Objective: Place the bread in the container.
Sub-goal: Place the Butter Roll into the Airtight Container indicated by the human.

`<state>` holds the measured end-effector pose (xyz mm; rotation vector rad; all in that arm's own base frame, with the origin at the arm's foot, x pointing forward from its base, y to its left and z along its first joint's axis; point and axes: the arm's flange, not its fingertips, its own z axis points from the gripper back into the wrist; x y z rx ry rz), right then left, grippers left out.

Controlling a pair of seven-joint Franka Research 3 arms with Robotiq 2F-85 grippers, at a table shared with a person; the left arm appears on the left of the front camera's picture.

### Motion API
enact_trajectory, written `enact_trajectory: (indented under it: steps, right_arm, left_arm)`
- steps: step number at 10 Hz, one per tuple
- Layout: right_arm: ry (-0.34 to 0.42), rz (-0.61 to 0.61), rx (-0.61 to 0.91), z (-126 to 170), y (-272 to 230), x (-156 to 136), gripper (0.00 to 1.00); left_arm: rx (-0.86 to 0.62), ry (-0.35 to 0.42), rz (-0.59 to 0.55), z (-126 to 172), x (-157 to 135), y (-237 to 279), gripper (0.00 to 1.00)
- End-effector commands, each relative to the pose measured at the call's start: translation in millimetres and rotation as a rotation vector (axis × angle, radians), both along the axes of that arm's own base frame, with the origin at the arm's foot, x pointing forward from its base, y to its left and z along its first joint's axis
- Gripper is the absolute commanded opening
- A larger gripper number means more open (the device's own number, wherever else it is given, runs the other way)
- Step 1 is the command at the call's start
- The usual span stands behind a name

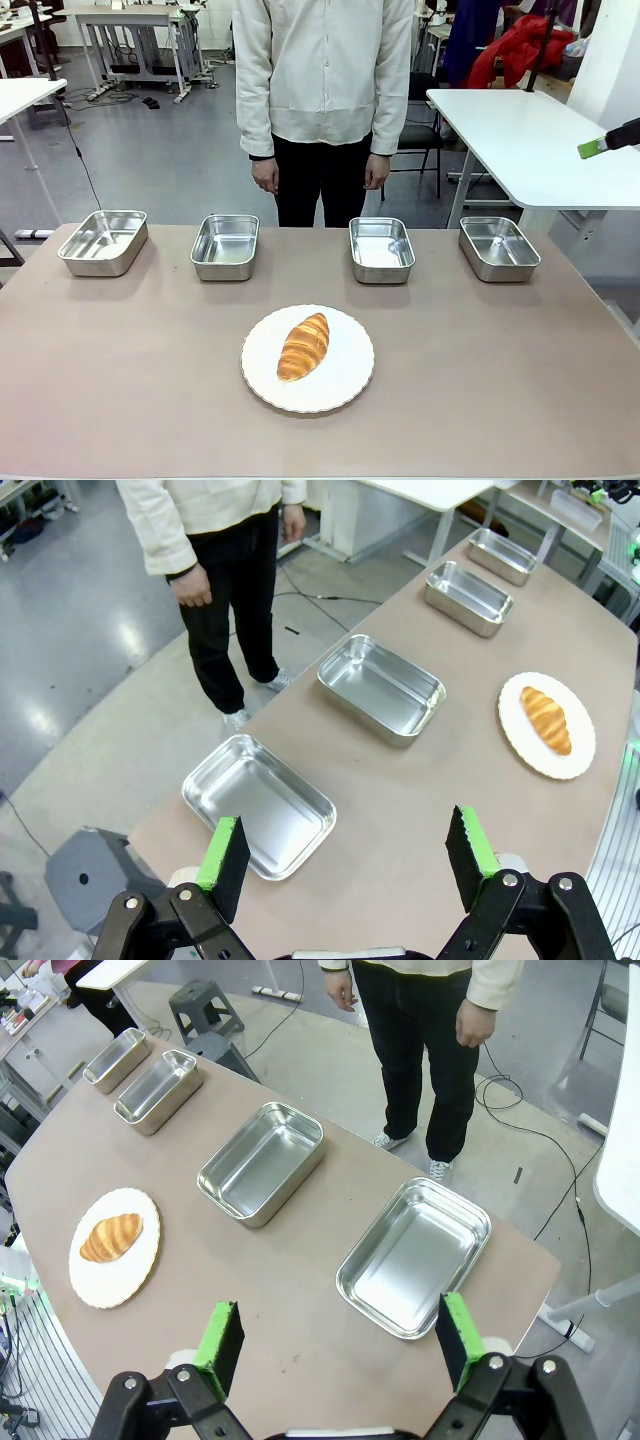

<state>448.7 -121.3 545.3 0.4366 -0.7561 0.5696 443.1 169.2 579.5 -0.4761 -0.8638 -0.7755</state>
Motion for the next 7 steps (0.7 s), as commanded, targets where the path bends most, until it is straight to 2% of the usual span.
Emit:
enact_trajectory:
  steps: [1,7]
  right_arm:
    - [-0.010,0.002,0.016,0.1,-0.1,1.7,1.00]
    - [-0.010,0.002,0.016,0.1,-0.1,1.7,1.00]
  left_arm:
    - [0.003,-0.010,-0.009,0.9,-1.1,1.3,1.00]
    - [0.003,-0.010,-0.009,0.9,-1.1,1.3,1.00]
